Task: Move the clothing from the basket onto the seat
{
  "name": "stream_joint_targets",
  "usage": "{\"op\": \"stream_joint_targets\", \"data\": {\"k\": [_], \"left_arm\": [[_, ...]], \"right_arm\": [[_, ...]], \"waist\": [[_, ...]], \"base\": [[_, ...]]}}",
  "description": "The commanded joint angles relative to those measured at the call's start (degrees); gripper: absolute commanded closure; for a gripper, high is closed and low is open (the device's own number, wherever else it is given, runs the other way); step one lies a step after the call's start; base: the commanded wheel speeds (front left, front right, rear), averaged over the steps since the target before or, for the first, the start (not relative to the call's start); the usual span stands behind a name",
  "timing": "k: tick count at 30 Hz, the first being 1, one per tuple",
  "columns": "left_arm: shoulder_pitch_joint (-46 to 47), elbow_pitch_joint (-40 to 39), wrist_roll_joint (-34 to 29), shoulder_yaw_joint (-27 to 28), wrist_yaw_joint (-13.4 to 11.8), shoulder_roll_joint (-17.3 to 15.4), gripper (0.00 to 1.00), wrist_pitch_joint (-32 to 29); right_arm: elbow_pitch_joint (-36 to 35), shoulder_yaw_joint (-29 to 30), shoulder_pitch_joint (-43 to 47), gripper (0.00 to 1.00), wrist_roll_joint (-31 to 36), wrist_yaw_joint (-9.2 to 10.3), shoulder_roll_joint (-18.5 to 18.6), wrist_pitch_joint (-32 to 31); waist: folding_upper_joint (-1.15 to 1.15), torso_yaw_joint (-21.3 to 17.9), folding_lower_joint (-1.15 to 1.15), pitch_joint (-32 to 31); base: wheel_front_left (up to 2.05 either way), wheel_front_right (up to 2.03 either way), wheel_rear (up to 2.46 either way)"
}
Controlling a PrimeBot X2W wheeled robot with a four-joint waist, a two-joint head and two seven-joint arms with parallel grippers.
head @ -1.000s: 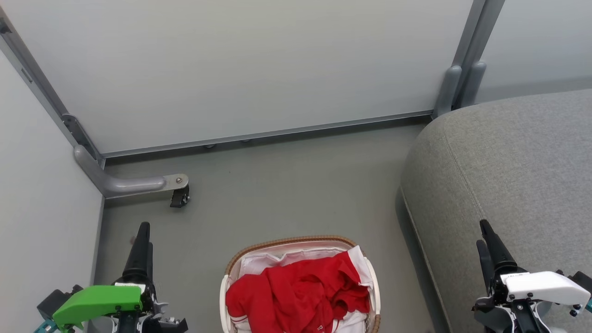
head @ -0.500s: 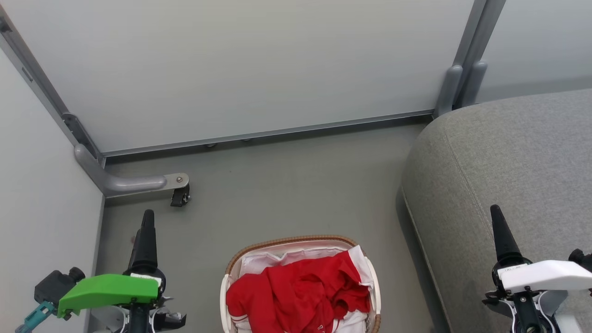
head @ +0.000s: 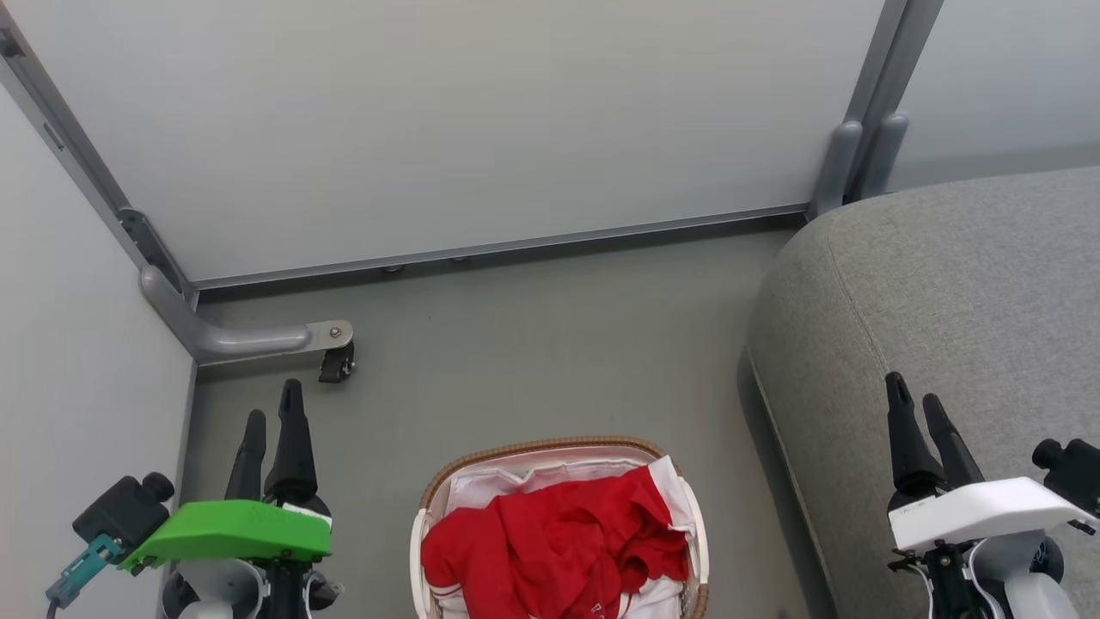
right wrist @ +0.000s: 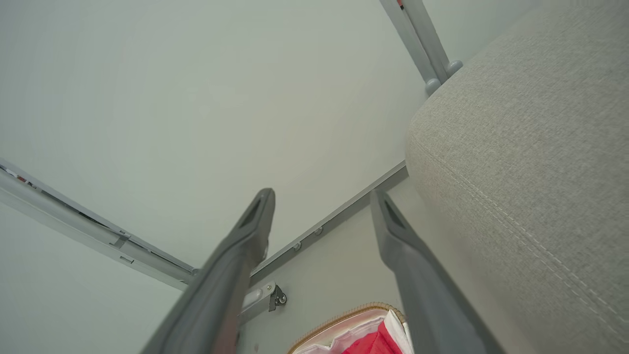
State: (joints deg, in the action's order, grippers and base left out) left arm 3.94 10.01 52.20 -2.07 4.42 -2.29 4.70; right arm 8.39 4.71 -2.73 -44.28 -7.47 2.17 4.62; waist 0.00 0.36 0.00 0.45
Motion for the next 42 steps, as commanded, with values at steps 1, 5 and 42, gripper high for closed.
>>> {"op": "stream_joint_targets", "data": {"k": [1,5,42], "left_arm": [[0.16,-0.52,-2.56,-0.24,-0.27,-0.42,0.0,0.58],[-0.52,-0.18,-6.17,-0.6,-0.43,-0.45,0.0,1.29],[-1.64,5.8,-26.31,-3.75,-0.99,-0.66,0.0,6.78]], "right_arm": [[-0.83,-0.02,0.18,0.0,2.33,-0.02,0.41,0.65],[-0.32,-0.24,0.42,0.0,5.98,-0.02,0.45,1.33],[1.55,-2.67,1.99,0.0,31.6,-0.03,0.69,6.92]], "waist": [[0.0,0.03,0.0,0.0],[0.0,0.11,0.0,-0.02],[0.0,0.86,0.0,0.13]], "base": [[0.0,0.0,0.0],[0.0,0.0,0.0],[0.0,0.0,0.0]]}}
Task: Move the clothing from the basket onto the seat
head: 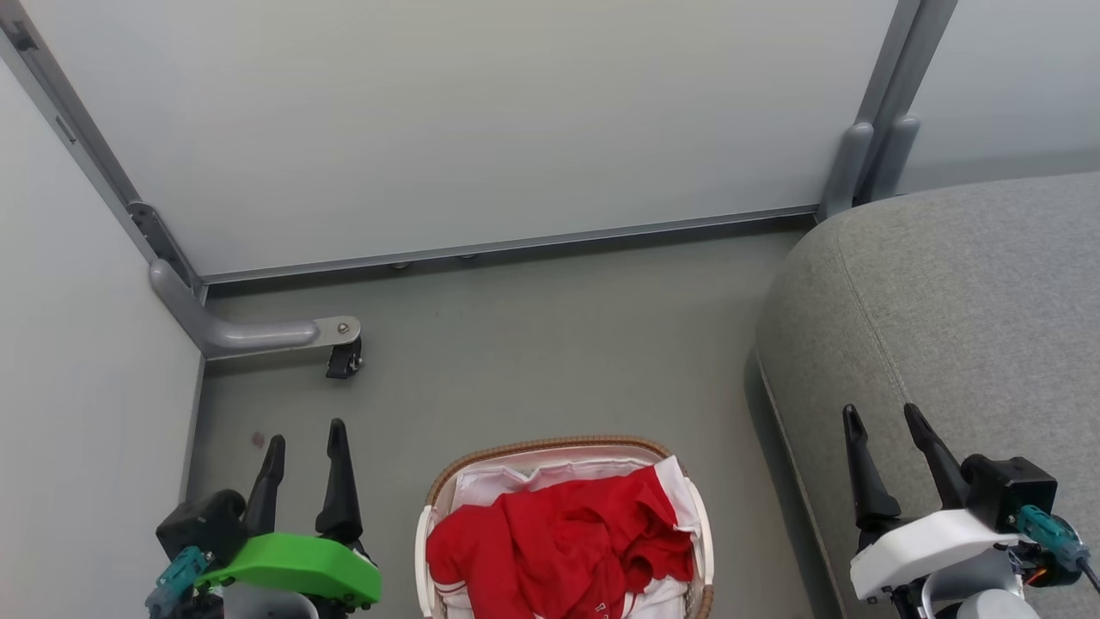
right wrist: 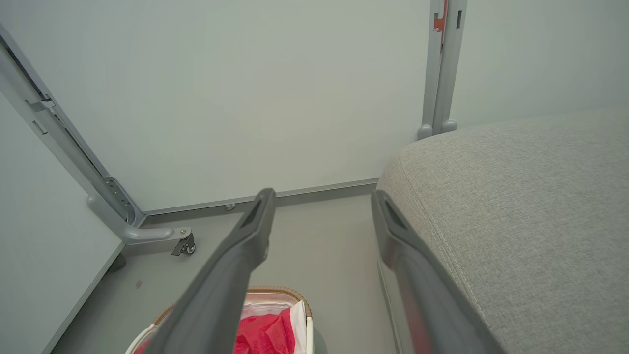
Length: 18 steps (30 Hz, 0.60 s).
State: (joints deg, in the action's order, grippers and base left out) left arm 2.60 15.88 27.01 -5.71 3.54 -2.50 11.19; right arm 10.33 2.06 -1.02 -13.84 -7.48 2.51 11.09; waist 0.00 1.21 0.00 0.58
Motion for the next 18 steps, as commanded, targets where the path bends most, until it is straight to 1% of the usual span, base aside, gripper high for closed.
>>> {"op": "stream_joint_targets", "data": {"k": [1,18], "left_arm": [[-0.31,0.17,-1.55,-0.22,-0.09,-0.45,0.0,0.47],[-0.65,1.66,-7.92,-1.31,-0.46,-0.51,0.0,2.42]], "right_arm": [[-0.42,-0.06,0.3,0.0,1.73,-0.02,0.36,0.61],[-0.78,-0.35,1.19,0.0,9.68,-0.02,0.45,2.58]], "waist": [[0.0,0.01,0.0,0.01],[0.0,0.4,0.0,0.07]], "base": [[0.0,0.0,0.0],[0.0,0.0,0.0]]}}
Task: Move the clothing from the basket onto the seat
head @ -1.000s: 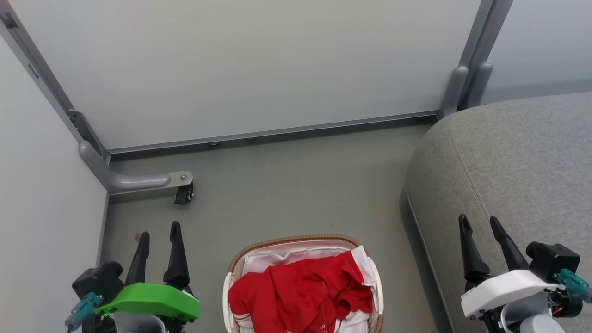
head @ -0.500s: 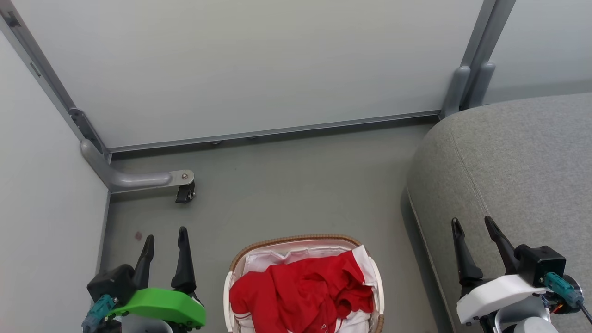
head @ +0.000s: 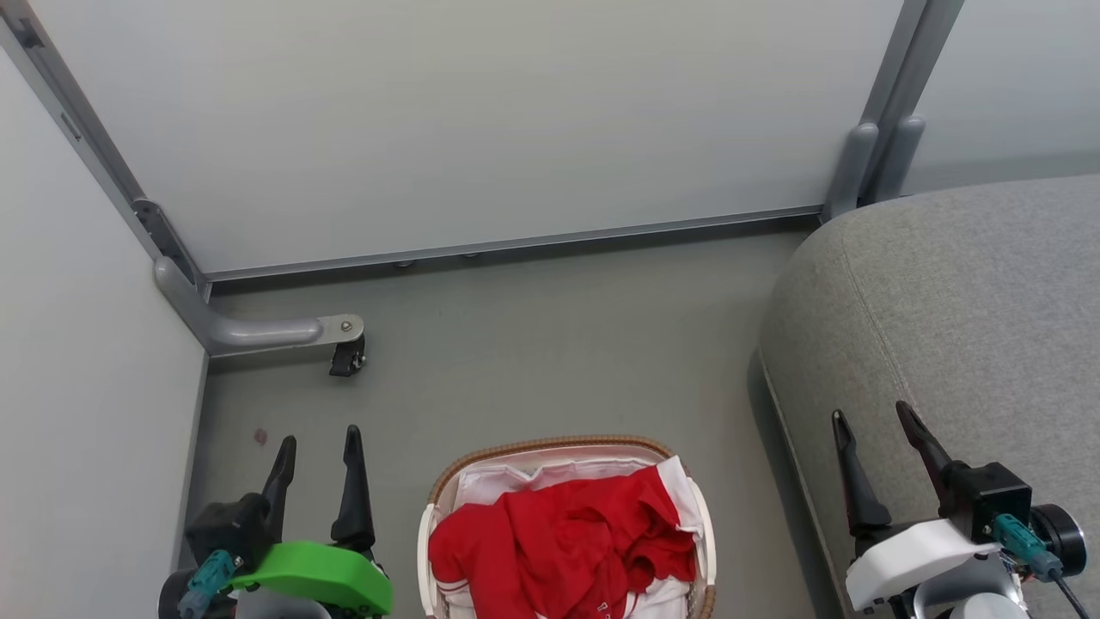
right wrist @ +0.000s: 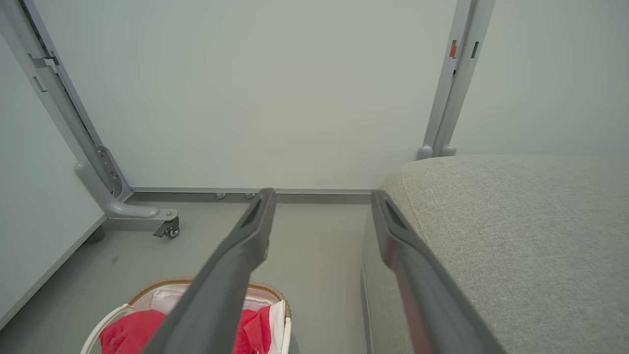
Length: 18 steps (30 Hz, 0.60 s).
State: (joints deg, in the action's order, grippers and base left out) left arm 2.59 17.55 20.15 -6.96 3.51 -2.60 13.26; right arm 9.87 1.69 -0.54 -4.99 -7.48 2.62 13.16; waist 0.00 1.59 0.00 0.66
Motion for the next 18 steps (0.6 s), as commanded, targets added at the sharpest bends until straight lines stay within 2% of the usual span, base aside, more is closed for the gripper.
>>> {"op": "stream_joint_targets", "data": {"k": [1,18], "left_arm": [[-0.69,0.01,-1.38,-0.11,-0.46,-0.41,0.0,0.5],[-1.49,0.87,-6.29,-1.04,-0.47,-0.46,0.0,1.91]], "right_arm": [[-0.35,0.03,0.79,0.0,1.23,-0.02,0.34,0.64],[-0.72,0.05,1.61,0.0,7.11,-0.02,0.41,2.14]], "waist": [[0.0,0.05,0.0,-0.03],[0.0,0.18,0.0,-0.43]], "base": [[0.0,0.0,0.0],[0.0,0.0,0.0]]}}
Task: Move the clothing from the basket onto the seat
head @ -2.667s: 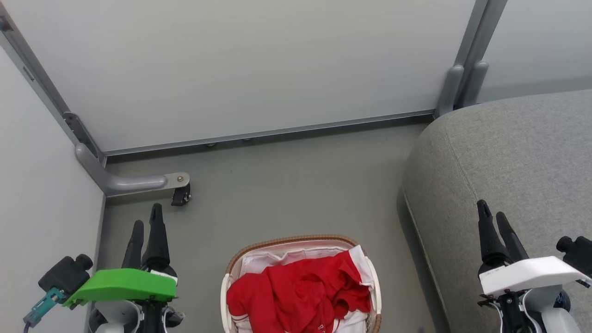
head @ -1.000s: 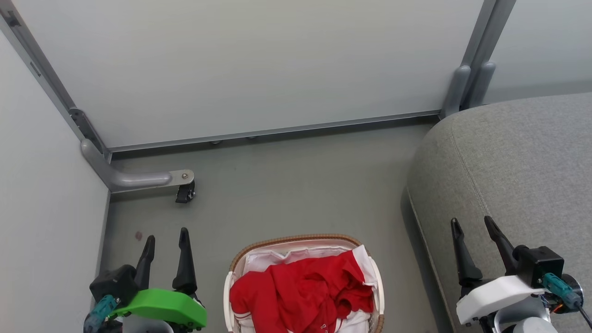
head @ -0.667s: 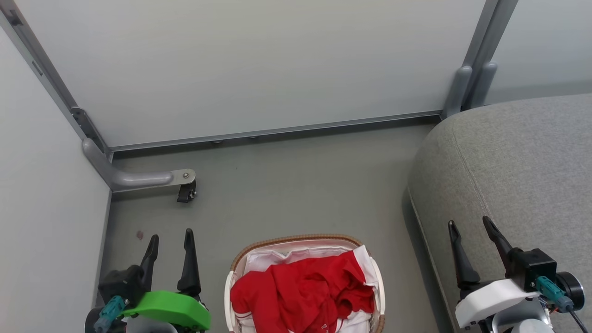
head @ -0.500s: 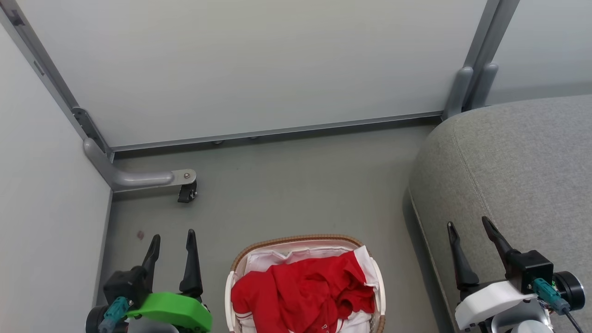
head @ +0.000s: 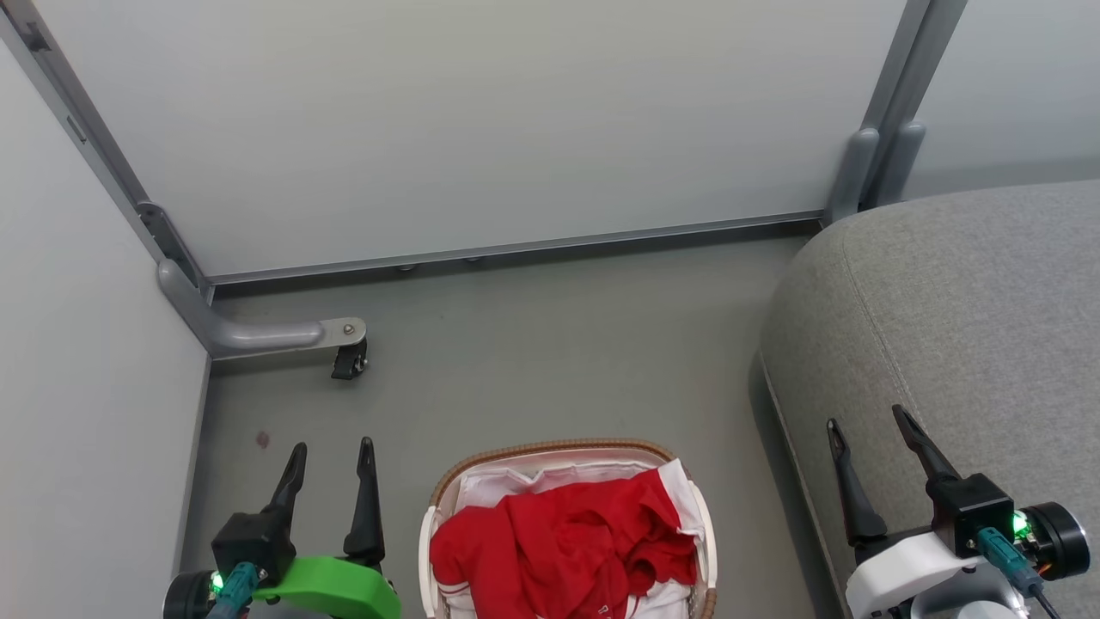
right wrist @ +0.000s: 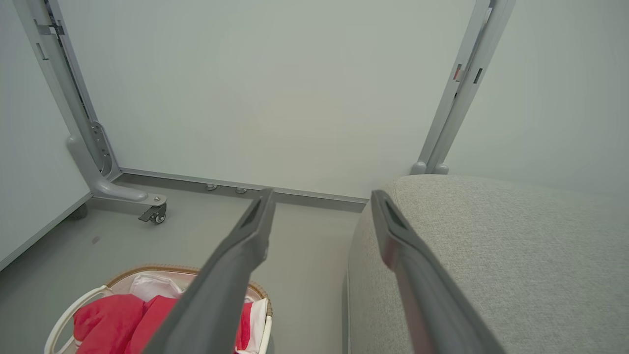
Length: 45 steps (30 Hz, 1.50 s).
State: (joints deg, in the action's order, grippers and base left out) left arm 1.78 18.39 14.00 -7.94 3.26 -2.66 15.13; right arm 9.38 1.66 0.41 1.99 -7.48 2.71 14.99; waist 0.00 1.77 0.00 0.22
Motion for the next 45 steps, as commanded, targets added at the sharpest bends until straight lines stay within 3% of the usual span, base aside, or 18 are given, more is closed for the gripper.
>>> {"op": "stream_joint_targets", "data": {"k": [1,20,28,37,45], "left_arm": [[-0.68,0.07,-0.12,-0.07,-0.2,-0.4,0.0,0.04],[-0.53,0.25,0.0,-0.2,0.05,-0.39,0.0,0.04],[2.84,2.43,-0.77,-2.48,0.44,-0.37,0.0,0.03],[12.17,13.81,-0.5,-5.82,0.75,-0.37,0.0,0.01],[21.54,29.59,2.53,-12.32,1.94,-0.39,0.0,0.03]], "right_arm": [[-0.25,0.08,0.67,0.0,0.03,-0.02,0.32,0.3],[-0.62,0.33,0.15,0.0,0.26,-0.02,0.32,0.3],[-1.67,-0.16,-2.11,0.0,0.37,-0.01,0.32,0.3],[-2.6,-0.84,-8.53,0.0,0.2,-0.01,0.3,0.3],[-2.97,-1.56,-14.4,0.0,-0.69,-0.01,0.28,0.3]], "waist": [[0.0,-0.01,0.0,0.04],[0.0,-0.24,0.0,0.62],[0.0,-0.9,0.0,5.27],[0.0,-3.23,0.0,16.63],[0.0,-5.84,0.0,26.52]], "base": [[0.0,0.0,0.0],[0.0,0.0,0.0],[0.0,0.0,0.0],[0.0,0.0,0.0],[0.0,0.0,0.0]]}}
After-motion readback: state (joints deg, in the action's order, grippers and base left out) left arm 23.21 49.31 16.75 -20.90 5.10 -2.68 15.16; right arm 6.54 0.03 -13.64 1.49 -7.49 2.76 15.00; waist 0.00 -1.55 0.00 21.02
